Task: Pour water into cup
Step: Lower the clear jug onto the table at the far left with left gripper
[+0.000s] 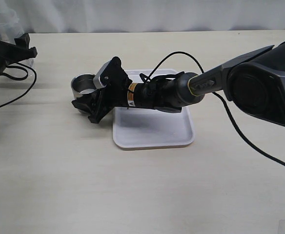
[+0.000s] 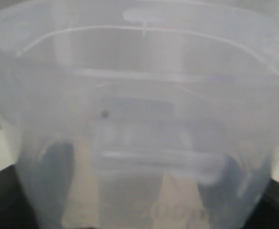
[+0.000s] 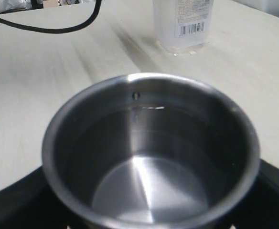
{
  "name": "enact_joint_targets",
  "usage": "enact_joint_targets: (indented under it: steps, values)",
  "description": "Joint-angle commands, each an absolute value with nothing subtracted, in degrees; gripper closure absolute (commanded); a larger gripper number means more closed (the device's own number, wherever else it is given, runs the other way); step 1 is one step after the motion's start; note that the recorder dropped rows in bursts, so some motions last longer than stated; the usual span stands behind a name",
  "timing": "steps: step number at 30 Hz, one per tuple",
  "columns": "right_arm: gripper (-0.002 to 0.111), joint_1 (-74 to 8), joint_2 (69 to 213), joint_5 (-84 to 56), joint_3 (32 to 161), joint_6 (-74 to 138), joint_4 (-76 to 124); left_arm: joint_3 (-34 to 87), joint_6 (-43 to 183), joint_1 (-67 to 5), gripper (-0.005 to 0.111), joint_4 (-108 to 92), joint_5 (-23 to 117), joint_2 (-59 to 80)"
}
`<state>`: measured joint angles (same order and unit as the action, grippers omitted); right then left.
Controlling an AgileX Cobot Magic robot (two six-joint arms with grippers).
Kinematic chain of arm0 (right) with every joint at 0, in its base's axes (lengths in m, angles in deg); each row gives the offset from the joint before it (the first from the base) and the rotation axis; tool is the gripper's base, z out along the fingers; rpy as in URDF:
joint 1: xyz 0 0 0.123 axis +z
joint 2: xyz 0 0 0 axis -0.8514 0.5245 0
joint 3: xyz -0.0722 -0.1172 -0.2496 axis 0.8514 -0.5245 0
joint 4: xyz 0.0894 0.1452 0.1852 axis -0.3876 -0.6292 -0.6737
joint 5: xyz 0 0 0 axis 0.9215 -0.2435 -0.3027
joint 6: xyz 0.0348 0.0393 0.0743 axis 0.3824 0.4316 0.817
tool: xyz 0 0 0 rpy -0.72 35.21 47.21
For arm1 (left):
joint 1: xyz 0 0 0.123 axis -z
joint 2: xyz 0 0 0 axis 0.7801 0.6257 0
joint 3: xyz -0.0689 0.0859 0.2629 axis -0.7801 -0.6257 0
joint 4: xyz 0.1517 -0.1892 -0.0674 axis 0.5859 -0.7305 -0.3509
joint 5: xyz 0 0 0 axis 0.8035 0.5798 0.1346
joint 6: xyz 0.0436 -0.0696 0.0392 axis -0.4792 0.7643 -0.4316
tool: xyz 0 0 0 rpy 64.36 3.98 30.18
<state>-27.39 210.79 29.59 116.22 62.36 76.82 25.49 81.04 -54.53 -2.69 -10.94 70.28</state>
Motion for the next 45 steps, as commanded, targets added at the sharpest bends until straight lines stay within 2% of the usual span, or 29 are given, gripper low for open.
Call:
enact_joint_targets:
  steps: [1, 4, 9, 11, 25, 31, 45]
  values:
    - [0.104, -27.7, 211.0, 26.8, 116.0, 62.5, 77.6, 25.5, 80.9, -54.5, 0.092, -3.0, -12.4, 70.0]
    - [0.104, -27.7, 211.0, 26.8, 116.0, 62.5, 77.6, 25.5, 80.9, -54.5, 0.073, -3.0, -12.2, 70.0]
    - [0.104, -27.7, 211.0, 26.8, 116.0, 62.5, 77.6, 25.5, 80.9, -54.5, 0.030, -3.0, -12.1, 70.0]
    - [0.104, -27.7, 211.0, 26.8, 116.0, 62.5, 77.6, 25.5, 80.9, -54.5, 0.024, -3.0, -12.1, 70.0]
    - [0.104, -27.7, 211.0, 26.8, 116.0, 62.5, 77.3, 25.5, 81.1, -54.5, 0.023, -3.0, -12.1, 70.0]
    - [0.104, -27.7, 211.0, 26.8, 116.0, 62.5, 77.3, 25.5, 81.1, -54.5, 0.002, -3.0, -11.5, 70.0]
    - [0.104, -27.7, 211.0, 26.8, 116.0, 62.5, 77.3, 24.0, 81.7, -54.5, 0.002, -2.8, -11.2, 70.0]
